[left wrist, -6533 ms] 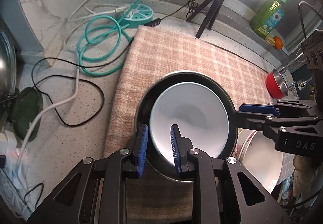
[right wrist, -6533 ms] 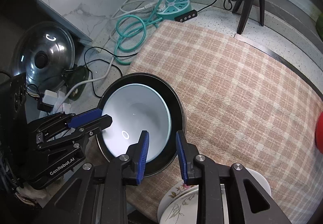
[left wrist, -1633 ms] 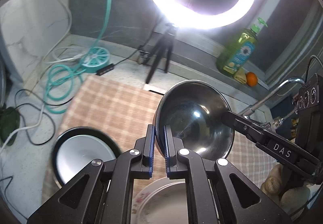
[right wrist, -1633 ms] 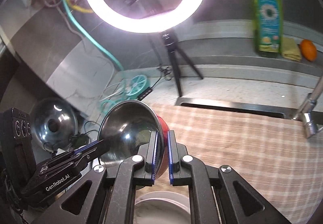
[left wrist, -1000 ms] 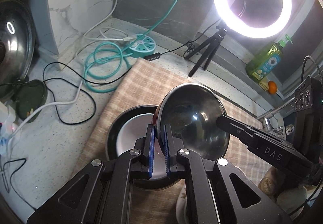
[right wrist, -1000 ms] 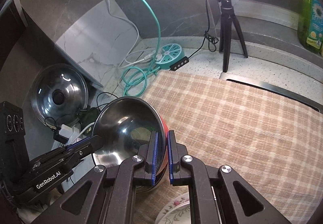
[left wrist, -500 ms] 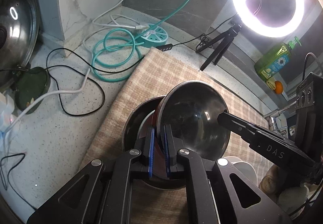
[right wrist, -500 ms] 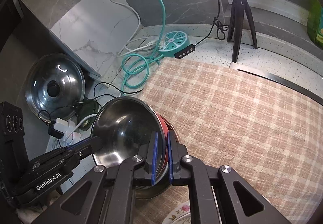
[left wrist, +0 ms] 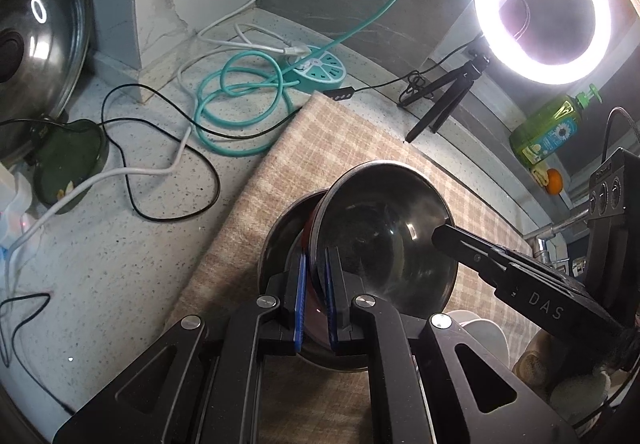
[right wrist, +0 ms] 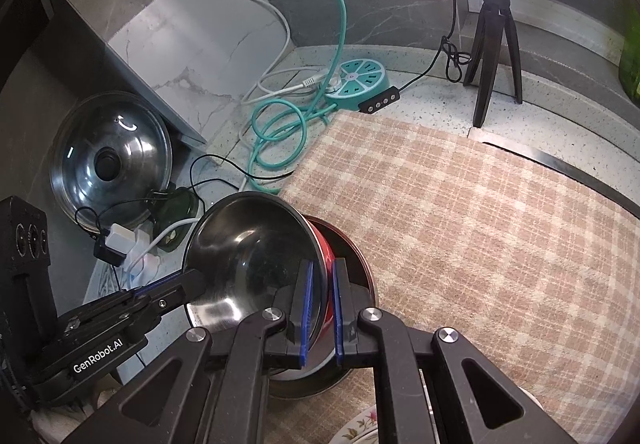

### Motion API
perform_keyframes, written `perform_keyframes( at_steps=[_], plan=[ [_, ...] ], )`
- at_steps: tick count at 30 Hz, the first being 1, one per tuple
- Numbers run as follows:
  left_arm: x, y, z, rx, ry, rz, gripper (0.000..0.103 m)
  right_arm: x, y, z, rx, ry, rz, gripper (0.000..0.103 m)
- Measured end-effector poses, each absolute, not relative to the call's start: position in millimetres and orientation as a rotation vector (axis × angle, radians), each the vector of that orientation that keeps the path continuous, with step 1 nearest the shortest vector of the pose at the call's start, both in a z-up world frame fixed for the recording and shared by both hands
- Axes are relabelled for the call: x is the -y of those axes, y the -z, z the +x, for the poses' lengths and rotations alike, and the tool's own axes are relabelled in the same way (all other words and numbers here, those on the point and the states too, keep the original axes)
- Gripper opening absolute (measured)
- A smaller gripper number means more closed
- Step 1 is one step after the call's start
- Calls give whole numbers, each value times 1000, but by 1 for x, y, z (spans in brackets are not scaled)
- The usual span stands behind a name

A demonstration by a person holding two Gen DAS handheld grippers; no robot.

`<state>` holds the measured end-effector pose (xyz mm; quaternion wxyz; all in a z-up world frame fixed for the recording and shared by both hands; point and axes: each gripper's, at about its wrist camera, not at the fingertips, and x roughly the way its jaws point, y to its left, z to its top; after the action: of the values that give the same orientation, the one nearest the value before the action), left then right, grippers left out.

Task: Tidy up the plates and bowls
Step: 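Lower the red steel bowl into the large steel bowl and open grippers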

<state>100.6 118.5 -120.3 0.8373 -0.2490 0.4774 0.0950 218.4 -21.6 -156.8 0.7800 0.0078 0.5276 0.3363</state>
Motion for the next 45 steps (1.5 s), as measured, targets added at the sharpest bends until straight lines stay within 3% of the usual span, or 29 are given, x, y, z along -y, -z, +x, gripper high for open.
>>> perform_keyframes(
  at_steps=[45],
  plan=[
    [-120, 140, 98, -1079, -173, -562, 9, 27, 181, 213, -1232, -743, 31, 11]
  ],
)
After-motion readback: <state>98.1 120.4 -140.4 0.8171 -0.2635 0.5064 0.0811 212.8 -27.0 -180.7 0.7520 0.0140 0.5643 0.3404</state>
